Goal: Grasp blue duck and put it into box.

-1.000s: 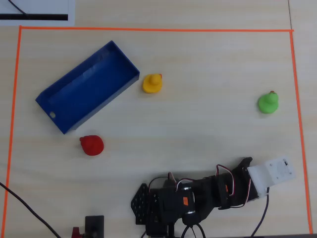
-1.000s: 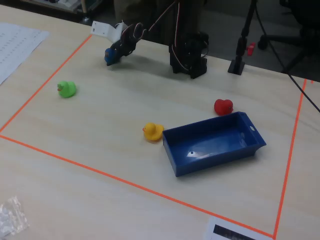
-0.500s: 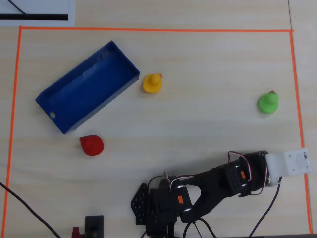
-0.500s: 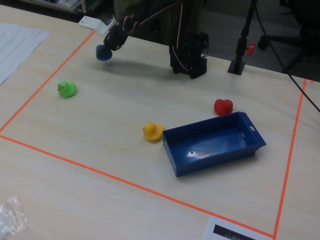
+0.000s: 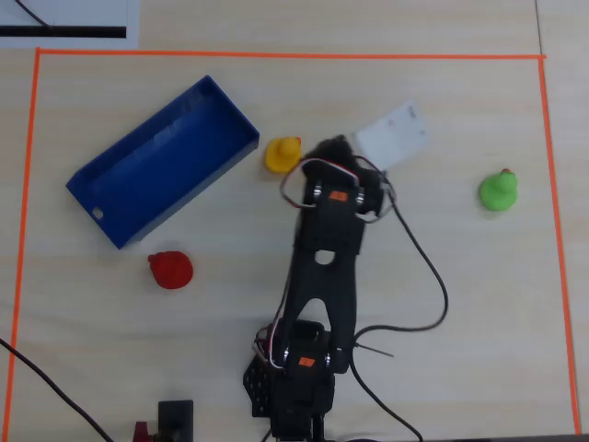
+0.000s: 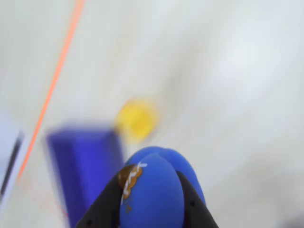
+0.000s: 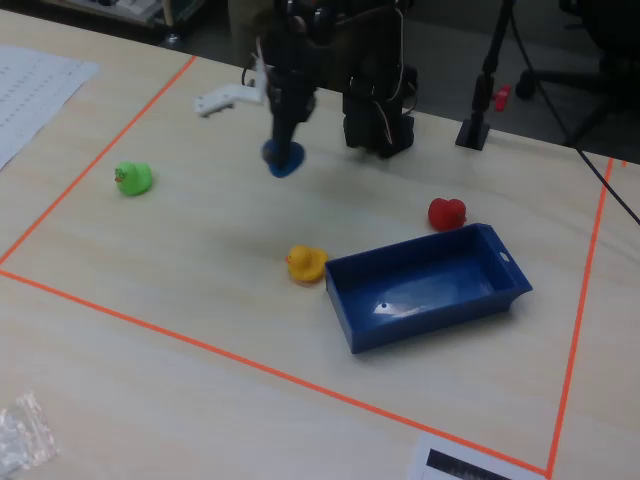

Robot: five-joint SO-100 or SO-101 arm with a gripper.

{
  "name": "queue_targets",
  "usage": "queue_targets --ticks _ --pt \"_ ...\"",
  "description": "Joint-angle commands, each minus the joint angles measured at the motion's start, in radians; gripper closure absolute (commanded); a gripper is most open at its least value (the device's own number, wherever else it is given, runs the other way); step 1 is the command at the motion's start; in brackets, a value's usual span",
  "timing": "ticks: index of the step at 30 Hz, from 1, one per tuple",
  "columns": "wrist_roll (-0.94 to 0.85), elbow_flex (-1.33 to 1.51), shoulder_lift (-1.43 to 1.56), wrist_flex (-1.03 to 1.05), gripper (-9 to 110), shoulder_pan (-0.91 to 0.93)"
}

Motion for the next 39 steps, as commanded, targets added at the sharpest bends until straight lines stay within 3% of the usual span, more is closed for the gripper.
queue_targets --ticks 1,14,17,18,21,28,31,36,39 --pt "0.135 -0.146 -0.054 0.003 101 -0.451" --pt "0.172 0.084 -0.305 -0.491 101 -0.626" --pt "0.187 0.147 -0.356 -0.588 95 -0.635" --pt "0.179 0.161 -0.360 -0.598 86 -0.637" --pt "0.132 0.201 -0.327 -0.588 73 -0.634" --pt "0.017 0.281 0.018 -0.440 67 -0.534" --pt "-0.048 0.373 0.229 -0.394 71 -0.474" --pt "-0.187 0.759 0.736 -0.382 100 -0.334" --pt "-0.252 1.006 0.989 -0.327 101 -0.279"
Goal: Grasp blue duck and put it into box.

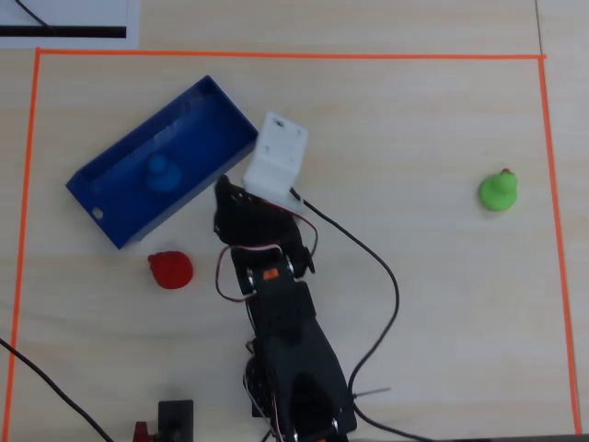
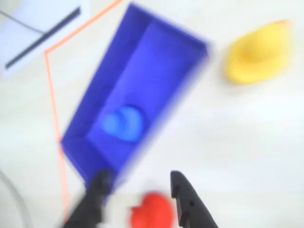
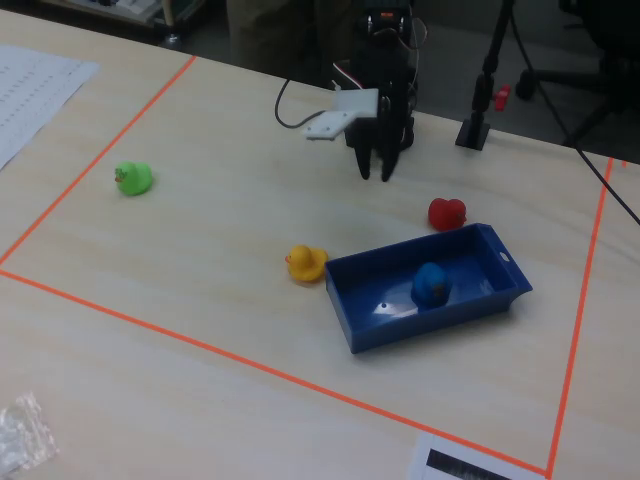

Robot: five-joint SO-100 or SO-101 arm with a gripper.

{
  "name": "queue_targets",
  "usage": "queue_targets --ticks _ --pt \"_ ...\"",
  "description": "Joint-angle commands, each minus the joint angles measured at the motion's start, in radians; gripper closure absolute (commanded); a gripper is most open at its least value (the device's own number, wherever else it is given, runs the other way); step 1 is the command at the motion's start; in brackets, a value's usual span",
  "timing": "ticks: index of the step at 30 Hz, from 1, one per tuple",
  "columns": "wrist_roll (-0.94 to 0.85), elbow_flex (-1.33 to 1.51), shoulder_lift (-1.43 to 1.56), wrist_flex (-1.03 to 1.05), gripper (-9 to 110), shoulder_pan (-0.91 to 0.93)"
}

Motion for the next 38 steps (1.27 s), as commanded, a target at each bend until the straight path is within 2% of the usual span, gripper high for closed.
queue_targets --ticks 1,5,9,12,14,16,38 --pt "-0.078 0.373 0.477 0.035 101 0.064" --pt "-0.103 0.637 0.767 0.029 101 0.106" --pt "-0.175 0.736 0.767 0.023 101 0.137" --pt "-0.293 0.827 0.769 0.121 101 0.144" --pt "-0.342 0.827 0.769 0.265 101 0.149" --pt "-0.364 0.827 0.769 0.298 101 0.163" --pt "-0.336 0.827 0.769 0.298 101 0.166"
